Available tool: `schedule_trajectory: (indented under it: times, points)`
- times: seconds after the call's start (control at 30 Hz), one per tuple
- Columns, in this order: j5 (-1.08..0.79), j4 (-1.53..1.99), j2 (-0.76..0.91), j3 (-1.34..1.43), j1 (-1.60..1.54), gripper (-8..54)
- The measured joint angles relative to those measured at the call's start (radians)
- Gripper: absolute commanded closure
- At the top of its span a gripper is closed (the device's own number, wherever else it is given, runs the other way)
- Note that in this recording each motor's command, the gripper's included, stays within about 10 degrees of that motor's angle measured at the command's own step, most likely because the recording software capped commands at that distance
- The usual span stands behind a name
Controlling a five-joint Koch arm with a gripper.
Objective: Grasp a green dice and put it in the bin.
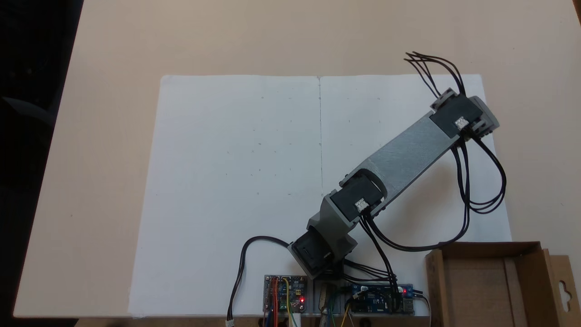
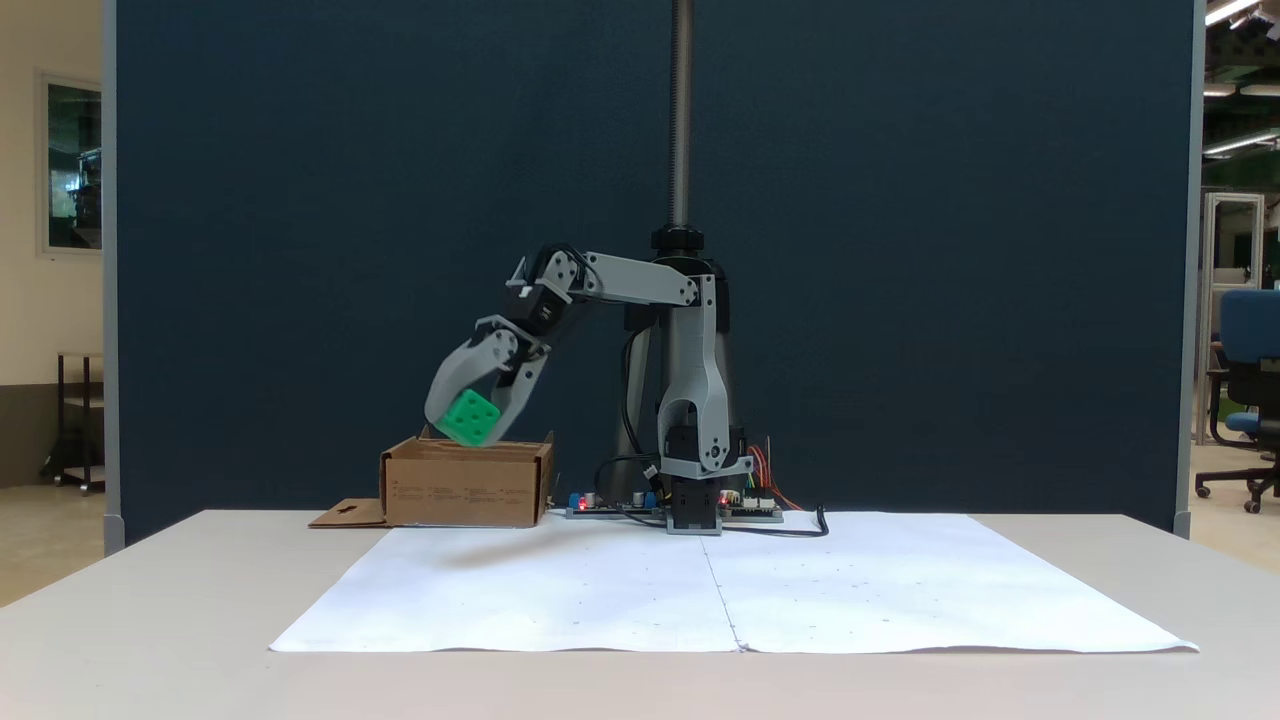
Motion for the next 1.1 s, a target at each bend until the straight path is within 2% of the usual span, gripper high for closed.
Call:
schedule_trajectory:
  times: [0.37,0.63,1.1]
  points:
    - [-0.049,-0.003,0.012,0.002,0.420,33.4]
    - [-0.126,-0.003,0.008,0.002,0.614,33.4]
    - [-0.155,0.115,-0.043,0.000,0.865,33.4]
